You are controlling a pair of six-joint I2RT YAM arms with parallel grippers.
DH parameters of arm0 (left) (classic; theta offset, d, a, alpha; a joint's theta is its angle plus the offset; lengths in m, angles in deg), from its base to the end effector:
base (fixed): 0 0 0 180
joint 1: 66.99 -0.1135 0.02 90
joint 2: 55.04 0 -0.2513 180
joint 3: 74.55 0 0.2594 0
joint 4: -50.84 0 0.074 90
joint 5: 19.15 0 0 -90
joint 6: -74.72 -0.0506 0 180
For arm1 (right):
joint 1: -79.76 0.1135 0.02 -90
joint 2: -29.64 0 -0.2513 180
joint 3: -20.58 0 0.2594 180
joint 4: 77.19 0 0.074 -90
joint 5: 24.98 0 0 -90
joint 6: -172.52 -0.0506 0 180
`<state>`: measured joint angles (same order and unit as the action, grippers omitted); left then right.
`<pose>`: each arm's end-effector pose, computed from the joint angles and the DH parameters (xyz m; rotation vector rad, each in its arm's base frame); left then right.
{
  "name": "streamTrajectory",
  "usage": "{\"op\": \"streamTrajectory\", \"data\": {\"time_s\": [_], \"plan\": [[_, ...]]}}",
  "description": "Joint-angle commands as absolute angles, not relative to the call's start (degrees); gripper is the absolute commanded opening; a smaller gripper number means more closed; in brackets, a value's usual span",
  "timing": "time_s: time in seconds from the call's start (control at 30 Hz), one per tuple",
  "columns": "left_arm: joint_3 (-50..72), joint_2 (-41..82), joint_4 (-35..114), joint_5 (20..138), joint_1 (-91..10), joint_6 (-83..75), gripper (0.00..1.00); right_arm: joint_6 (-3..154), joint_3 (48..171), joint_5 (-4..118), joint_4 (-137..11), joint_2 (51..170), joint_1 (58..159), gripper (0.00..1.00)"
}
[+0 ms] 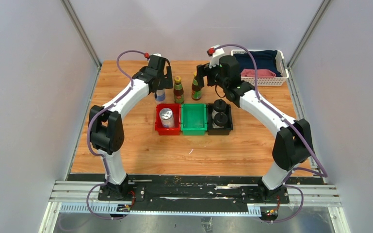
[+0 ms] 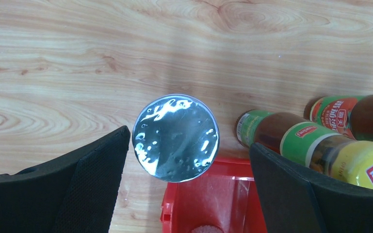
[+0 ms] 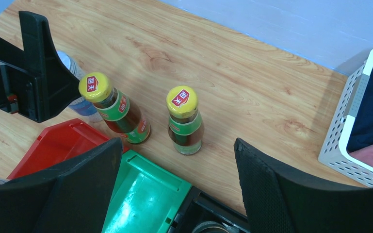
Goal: Organize the condiment bottles
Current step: Pick up the bottle from the center of the board.
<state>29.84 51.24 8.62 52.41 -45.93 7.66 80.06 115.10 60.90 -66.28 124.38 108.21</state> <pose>0.4138 -0.1422 0.2613 -0.1946 2.2838 -0.0185 0.3696 0.2044 0.3389 -0.4531 1.7284 0.4534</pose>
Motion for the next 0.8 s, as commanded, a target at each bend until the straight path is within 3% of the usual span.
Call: {"op": "streamTrajectory", "data": {"time_s": [0.0,0.3,0.63,0.77], "plan": [[28.73,52.57,10.92,51.27,-46.56,7.49,0.99,79.19,114.88,60.33,-67.07,125.5,107.27,0.89],[27.89,53.15,12.15,51.03,-47.29,8.08,0.98,79.09,115.22,60.54,-67.07,126.39,107.18,0.89],[26.23,52.68,13.25,51.69,-47.99,8.37,0.82,78.71,115.68,60.41,-66.9,127.17,107.04,0.89],[25.86,52.23,13.29,51.69,-48.01,8.37,0.69,78.6,116.1,60.3,-66.51,127.52,107.07,0.89]]}}
